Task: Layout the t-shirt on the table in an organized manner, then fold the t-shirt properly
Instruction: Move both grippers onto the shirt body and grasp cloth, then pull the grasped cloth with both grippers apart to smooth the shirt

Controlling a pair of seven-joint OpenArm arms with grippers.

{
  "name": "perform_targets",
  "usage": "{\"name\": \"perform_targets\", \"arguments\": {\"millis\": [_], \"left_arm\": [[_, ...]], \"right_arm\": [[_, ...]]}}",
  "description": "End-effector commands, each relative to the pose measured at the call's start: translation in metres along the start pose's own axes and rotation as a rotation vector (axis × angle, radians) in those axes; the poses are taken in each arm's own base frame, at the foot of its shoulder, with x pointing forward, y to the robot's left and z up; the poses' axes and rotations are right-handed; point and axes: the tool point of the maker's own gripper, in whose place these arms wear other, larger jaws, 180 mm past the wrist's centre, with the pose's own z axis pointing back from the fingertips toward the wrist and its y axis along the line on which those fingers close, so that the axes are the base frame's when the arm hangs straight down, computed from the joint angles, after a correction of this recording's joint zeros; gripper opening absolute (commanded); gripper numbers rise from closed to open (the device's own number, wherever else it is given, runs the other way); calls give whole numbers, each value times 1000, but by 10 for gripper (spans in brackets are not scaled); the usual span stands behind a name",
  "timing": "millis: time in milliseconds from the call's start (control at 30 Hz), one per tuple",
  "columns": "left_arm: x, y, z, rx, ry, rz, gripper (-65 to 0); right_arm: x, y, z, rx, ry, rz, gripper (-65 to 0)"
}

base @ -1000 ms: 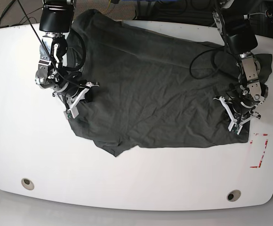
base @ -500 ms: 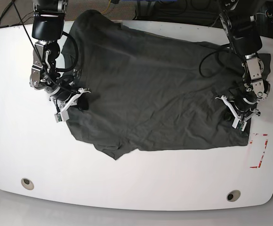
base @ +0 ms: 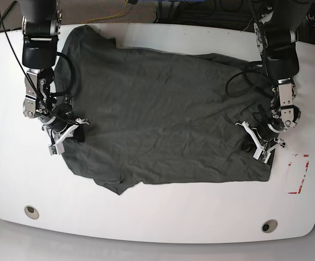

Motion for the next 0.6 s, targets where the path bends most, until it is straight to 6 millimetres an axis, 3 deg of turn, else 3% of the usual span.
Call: {"name": "perform_targets", "arguments": {"millis": [0,300,500,567], "left_arm": [[-1,2,-4,-10,63,-32,-625],[34,3,-14,-16,8,-32,-625],[68,12,-6,21,-66,-90,-625],[82,16,-1,38,-97,-115,-625]], "right_arm": [[-13,-18,-1,-60,93,36,-645],[10,-16,-8,-55,45,63,-645],[46,-3,-1,-33,-44,120,-644],[49,3,2,-25,-46,144,-644]]}}
